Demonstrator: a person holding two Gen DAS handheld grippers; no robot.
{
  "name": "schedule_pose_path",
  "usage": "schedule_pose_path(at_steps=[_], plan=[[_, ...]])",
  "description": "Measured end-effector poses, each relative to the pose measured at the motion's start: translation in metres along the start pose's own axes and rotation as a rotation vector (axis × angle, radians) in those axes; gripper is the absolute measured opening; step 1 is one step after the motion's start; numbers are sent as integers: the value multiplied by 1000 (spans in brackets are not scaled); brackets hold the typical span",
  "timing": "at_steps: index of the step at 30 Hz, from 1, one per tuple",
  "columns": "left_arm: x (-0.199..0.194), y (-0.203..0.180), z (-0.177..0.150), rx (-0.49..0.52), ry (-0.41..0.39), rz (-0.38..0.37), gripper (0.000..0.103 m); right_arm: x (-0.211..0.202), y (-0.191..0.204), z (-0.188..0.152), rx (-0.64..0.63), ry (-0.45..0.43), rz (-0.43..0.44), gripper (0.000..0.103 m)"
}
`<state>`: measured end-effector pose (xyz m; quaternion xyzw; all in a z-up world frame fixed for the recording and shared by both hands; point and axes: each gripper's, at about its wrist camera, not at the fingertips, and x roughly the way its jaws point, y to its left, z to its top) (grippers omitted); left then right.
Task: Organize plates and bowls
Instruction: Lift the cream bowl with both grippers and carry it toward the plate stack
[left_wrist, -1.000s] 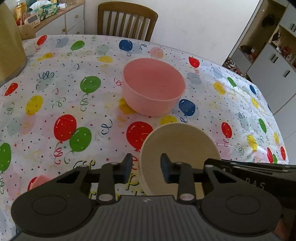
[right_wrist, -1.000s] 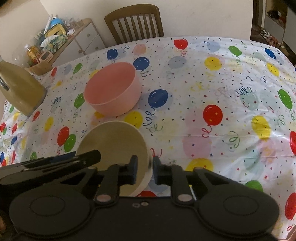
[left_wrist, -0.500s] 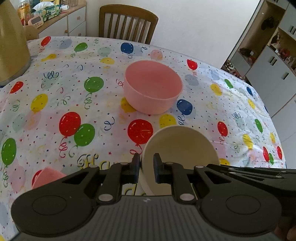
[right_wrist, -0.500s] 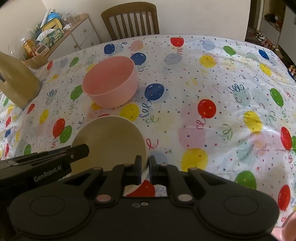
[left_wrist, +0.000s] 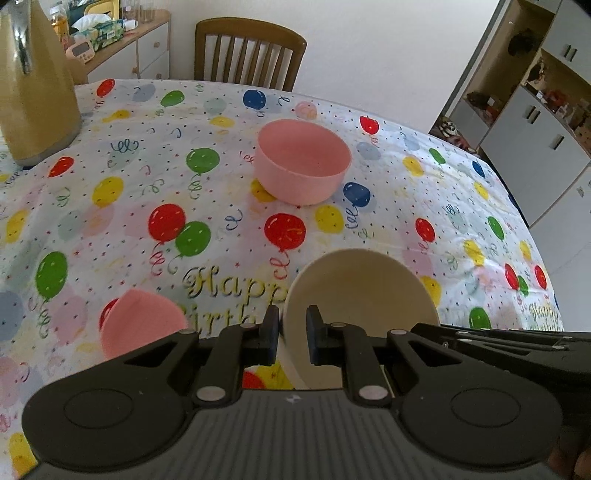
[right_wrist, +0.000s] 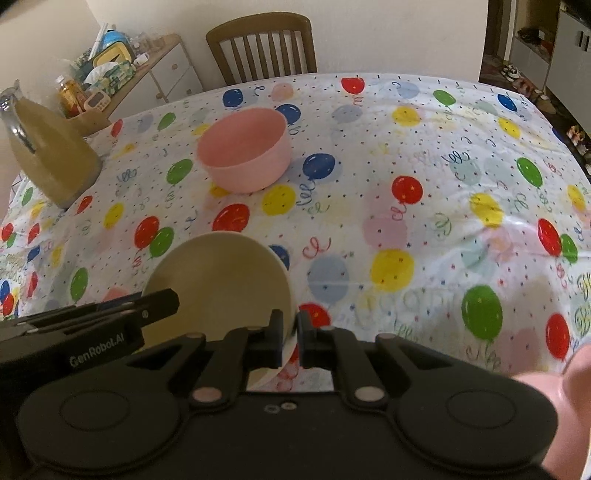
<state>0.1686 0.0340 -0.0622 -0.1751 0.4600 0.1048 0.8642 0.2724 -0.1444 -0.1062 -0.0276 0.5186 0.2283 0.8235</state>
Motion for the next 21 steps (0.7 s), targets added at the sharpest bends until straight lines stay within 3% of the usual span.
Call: schedule_pose_path(at_steps=[21], plan=[[-60, 29, -62, 31, 24, -14, 15, -45, 39, -75, 8, -15, -3, 6]])
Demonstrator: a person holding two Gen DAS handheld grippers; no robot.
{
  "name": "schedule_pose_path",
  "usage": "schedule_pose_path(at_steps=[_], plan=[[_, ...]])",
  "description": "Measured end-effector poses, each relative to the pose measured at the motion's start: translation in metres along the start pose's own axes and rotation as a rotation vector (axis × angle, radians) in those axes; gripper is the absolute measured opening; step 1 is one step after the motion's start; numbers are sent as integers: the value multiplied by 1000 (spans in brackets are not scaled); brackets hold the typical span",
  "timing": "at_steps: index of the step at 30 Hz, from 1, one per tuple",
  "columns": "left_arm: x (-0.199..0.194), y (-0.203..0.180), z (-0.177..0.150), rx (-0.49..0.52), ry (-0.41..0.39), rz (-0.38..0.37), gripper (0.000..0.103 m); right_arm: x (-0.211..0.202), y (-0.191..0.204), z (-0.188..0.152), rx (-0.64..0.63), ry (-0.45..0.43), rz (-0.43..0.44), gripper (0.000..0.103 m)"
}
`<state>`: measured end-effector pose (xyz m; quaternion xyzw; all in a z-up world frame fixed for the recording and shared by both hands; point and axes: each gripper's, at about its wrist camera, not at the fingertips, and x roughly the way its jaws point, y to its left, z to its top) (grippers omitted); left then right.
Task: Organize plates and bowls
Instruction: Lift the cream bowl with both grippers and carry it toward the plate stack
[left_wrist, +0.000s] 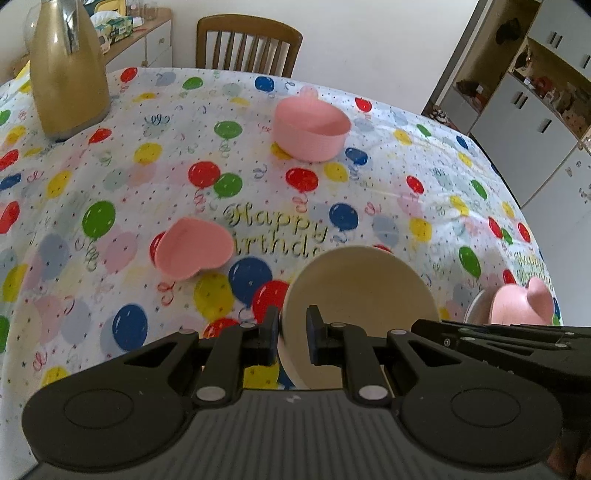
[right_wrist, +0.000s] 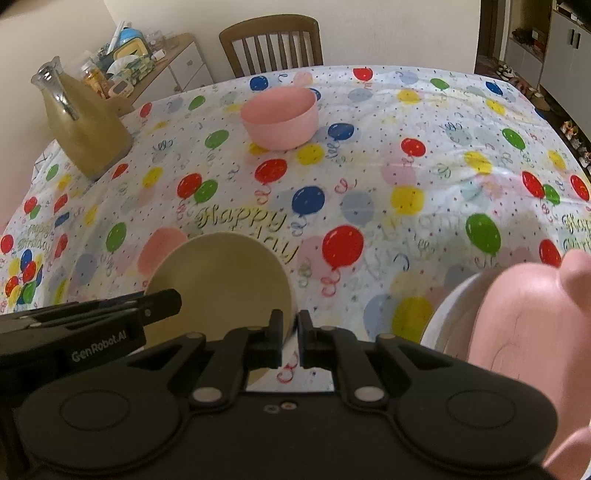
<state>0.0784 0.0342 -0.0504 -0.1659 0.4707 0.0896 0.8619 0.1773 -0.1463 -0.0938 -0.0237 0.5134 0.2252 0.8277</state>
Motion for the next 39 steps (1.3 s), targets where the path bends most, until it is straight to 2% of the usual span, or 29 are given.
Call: schedule_pose_path(at_steps=[14, 21, 31, 39], plan=[[3, 13, -37, 17, 85, 15, 15, 8, 16, -36, -8, 64, -12, 6], [8, 15, -42, 24, 113, 12, 15, 17, 16, -45, -1, 102, -24, 6], [13, 16, -44, 34, 121, 14, 15, 20, 16, -47, 6, 107, -29, 6], [17, 20, -44, 24, 140, 4, 15, 19, 16, -48, 24, 106, -9, 15]])
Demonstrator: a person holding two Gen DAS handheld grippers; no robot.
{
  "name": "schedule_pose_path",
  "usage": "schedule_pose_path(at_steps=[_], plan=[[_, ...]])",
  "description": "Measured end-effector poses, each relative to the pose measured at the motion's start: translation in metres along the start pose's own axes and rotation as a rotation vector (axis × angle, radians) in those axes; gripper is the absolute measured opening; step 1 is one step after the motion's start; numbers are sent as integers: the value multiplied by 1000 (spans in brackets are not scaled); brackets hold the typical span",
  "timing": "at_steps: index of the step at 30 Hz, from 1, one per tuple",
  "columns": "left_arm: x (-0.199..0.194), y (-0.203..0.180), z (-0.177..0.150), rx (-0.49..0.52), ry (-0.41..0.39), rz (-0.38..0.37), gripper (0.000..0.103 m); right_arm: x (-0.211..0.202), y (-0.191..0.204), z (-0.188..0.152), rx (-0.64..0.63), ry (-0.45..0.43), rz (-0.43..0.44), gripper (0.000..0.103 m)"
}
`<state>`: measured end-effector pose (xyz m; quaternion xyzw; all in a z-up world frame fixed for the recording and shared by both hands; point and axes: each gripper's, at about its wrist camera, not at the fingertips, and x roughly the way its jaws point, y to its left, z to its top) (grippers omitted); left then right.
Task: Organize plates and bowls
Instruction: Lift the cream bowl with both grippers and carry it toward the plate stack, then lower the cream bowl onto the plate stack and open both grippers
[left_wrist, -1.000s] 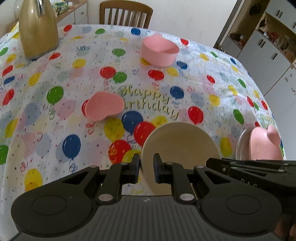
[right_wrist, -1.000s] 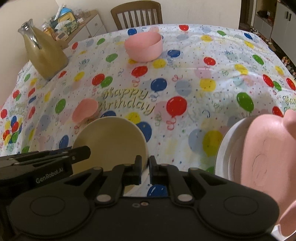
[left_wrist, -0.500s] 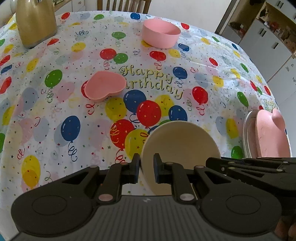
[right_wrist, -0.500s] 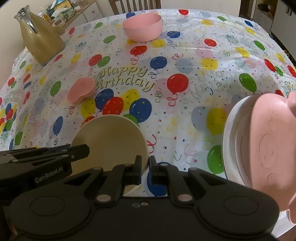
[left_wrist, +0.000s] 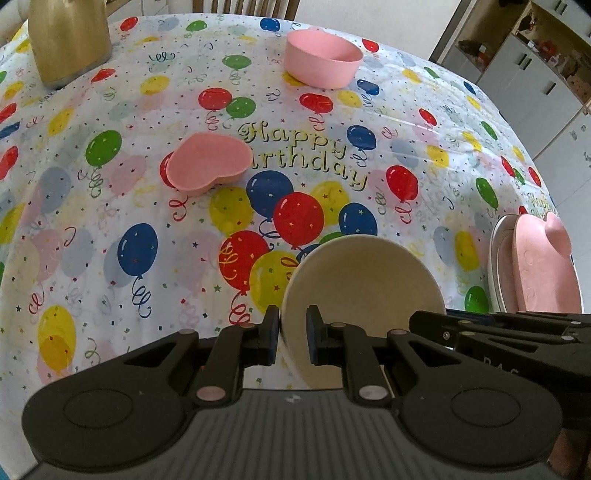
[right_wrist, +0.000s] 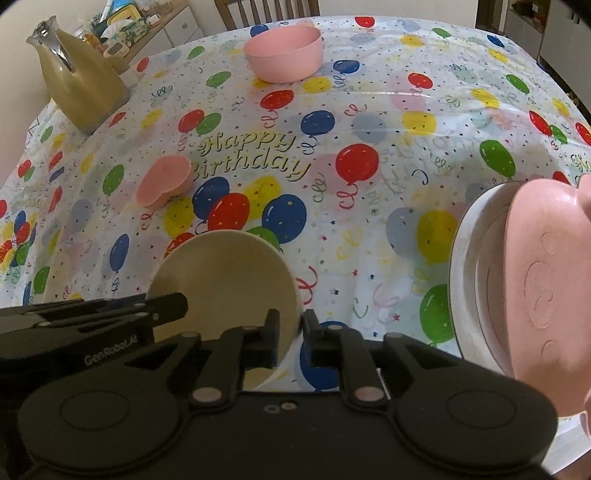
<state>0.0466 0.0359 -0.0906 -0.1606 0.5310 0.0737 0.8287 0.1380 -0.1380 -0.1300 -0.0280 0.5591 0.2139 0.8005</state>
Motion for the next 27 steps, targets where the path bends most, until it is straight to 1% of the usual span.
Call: schedule_pose_path(at_steps=[2, 9, 13, 20, 22, 27], plan=[[0, 0, -1, 0, 1, -2, 15, -1, 1, 0, -2, -1, 0, 18], [-7, 3, -4, -2, -4, 3, 15, -9, 3, 0, -12, -18, -3, 22], [-16, 7, 0, -13, -12, -21, 15, -19, 4, 3, -19, -37, 0, 24], [-37, 5, 10, 9, -74, -38, 16, -39, 8, 12, -44, -78, 12, 28], [-44, 4, 14, 10, -96, -48, 19, -44, 9, 15, -50, -88, 14, 30], [-56, 2, 23, 21, -141, -61, 21, -55, 11, 24, -64, -114, 16, 33]])
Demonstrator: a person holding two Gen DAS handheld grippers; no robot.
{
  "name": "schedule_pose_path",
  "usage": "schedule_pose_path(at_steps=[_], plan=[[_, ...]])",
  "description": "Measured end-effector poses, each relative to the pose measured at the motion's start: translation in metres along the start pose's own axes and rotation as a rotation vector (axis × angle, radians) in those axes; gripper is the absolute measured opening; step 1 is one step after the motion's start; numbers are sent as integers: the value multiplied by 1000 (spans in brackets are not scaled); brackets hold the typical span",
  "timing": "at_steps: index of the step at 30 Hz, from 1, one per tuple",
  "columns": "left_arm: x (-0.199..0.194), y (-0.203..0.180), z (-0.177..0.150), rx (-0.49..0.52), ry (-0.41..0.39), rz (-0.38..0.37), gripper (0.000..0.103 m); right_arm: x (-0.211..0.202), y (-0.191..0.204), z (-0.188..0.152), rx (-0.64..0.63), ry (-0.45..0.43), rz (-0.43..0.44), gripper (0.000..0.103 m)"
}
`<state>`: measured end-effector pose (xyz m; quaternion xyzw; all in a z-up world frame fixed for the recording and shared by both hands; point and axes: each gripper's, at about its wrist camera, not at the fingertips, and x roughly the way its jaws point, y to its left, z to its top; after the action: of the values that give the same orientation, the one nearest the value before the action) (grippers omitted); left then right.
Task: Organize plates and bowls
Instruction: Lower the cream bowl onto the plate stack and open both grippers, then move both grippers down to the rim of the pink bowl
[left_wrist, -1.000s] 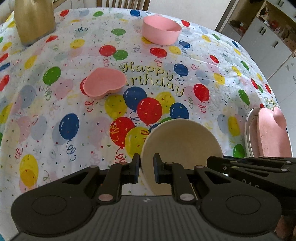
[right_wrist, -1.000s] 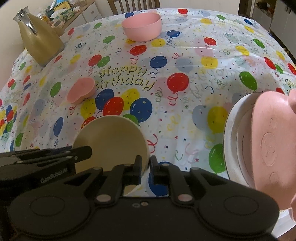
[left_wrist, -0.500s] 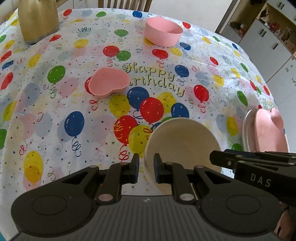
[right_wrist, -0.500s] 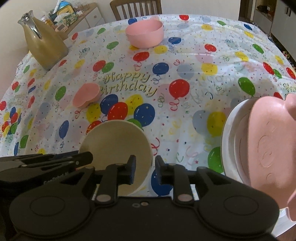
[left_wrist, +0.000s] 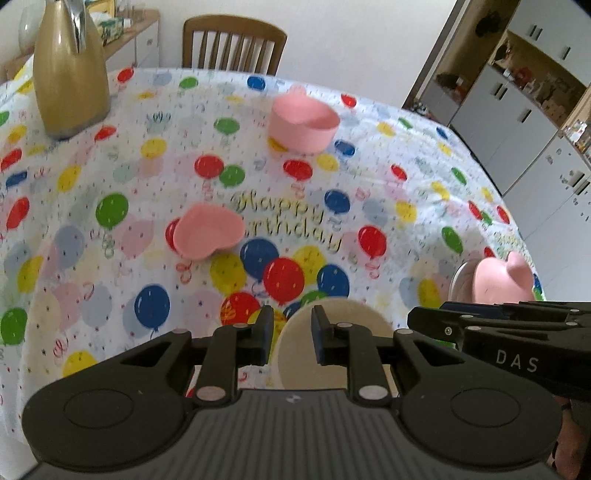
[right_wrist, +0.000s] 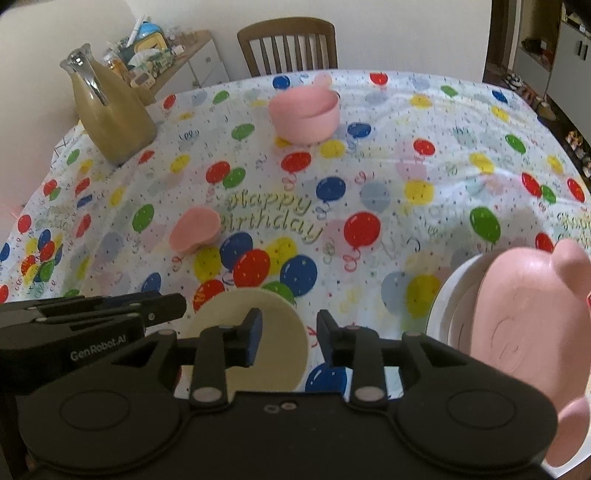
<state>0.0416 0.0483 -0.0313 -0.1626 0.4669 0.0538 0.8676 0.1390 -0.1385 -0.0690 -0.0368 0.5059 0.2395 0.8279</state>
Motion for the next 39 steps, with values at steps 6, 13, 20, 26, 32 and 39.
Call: schedule_pose_path(at_steps=[6, 13, 20, 26, 32, 39], plan=[[-7, -3, 15, 8, -37, -8, 21, -11, 1, 14, -14, -27, 9, 43], [-9, -7, 36, -3, -87, -7, 63, -16, -3, 35, -34, -53, 20, 55], [-6, -8, 66, -7, -137, 10, 66, -15, -17, 66, -33, -73, 38, 65], [8, -12, 90, 8, -141, 22, 72, -8, -27, 96, -54, -94, 43, 78], [23, -15, 114, 9, -142, 36, 78, 4, -32, 126, -89, -106, 18, 95], [51, -15, 145, -15, -116, 61, 80, 22, -45, 165, -68, -102, 12, 99]])
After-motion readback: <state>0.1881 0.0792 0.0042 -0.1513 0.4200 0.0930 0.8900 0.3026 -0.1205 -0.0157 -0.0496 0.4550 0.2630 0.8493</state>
